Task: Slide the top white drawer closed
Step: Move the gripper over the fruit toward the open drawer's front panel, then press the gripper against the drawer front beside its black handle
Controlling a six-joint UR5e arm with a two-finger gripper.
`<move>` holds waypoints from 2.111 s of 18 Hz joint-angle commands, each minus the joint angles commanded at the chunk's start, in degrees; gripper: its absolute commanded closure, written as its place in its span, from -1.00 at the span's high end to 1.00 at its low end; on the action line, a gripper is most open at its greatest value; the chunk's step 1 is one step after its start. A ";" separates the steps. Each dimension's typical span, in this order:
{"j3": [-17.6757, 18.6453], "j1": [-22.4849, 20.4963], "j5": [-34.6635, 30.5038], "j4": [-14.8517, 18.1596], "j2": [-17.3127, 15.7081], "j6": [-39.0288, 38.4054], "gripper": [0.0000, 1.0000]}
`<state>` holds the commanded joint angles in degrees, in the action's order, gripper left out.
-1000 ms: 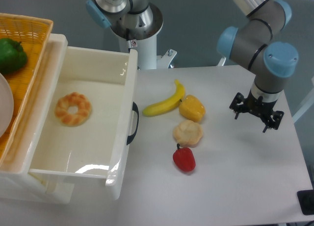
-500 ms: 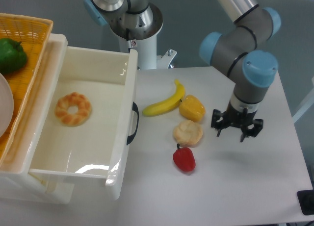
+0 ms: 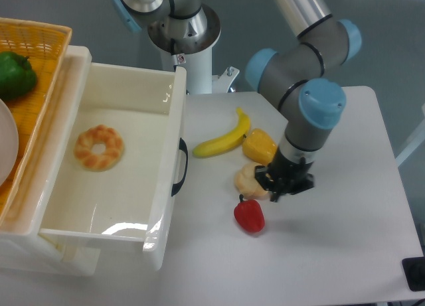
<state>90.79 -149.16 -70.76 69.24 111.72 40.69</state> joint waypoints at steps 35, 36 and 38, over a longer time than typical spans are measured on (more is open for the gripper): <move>-3.43 1.32 19.34 23.48 -1.33 0.88 -0.93; -3.52 1.32 19.34 23.66 -1.33 0.88 -0.93; -3.52 1.41 19.34 23.84 -1.41 0.79 -0.93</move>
<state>87.28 -147.74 -51.42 93.08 110.30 41.49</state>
